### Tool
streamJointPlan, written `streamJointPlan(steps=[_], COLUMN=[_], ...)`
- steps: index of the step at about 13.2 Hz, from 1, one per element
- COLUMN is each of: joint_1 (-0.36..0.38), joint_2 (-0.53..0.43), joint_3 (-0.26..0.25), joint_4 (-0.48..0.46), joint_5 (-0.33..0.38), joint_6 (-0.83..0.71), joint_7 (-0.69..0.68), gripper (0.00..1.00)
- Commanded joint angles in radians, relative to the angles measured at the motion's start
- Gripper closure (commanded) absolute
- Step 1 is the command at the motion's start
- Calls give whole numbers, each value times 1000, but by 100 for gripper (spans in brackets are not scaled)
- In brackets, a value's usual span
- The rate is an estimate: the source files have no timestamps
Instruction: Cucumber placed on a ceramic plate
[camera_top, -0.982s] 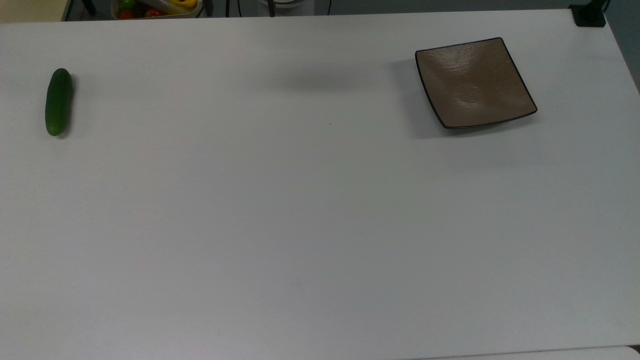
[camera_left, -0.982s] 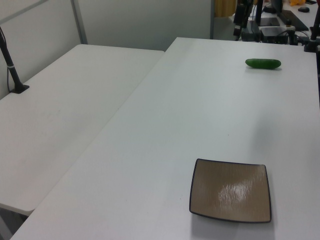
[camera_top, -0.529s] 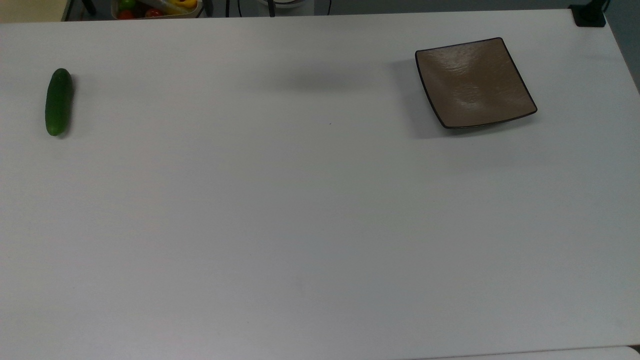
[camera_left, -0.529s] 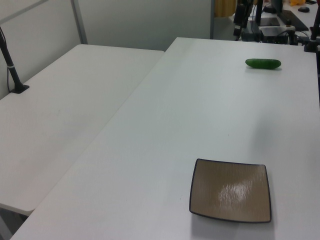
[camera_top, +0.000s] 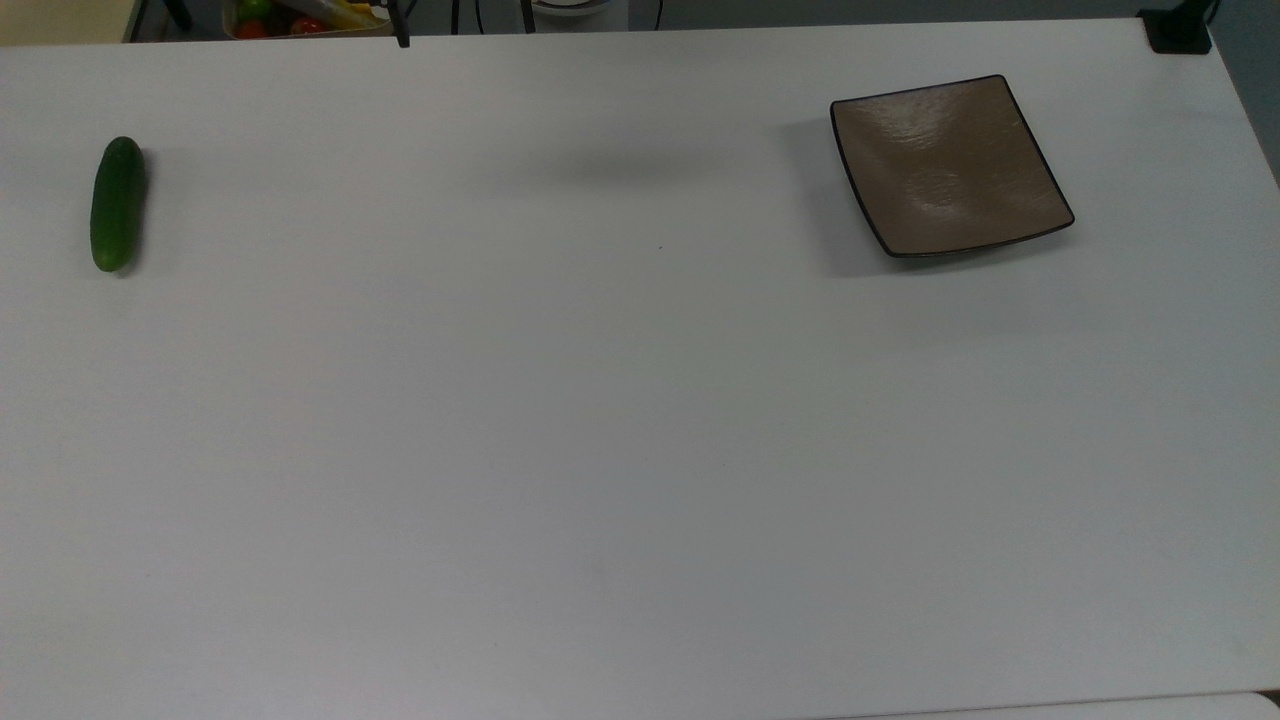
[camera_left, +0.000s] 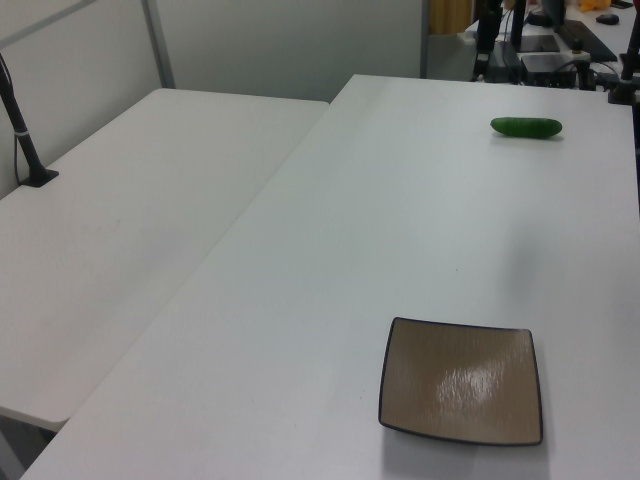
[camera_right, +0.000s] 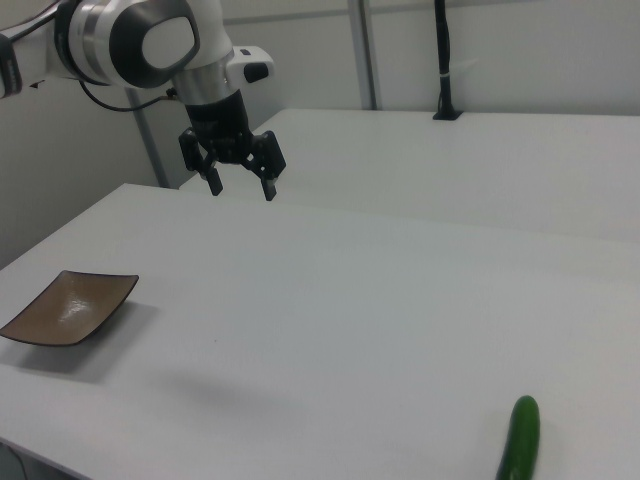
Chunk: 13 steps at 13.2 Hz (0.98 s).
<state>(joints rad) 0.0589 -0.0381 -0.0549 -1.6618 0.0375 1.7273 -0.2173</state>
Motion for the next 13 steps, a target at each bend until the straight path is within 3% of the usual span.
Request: streamJointPlan(steps=[1, 6, 13], joint_1=[-7, -34, -166], joint_2=[-9, -3, 32], joint_3=[3, 12, 4], joint_4=[-16, -6, 16], joint_5=[15, -2, -53], joint_6=[-18, -17, 20], joint_7=[-33, -50, -134], gripper=[0, 0, 0])
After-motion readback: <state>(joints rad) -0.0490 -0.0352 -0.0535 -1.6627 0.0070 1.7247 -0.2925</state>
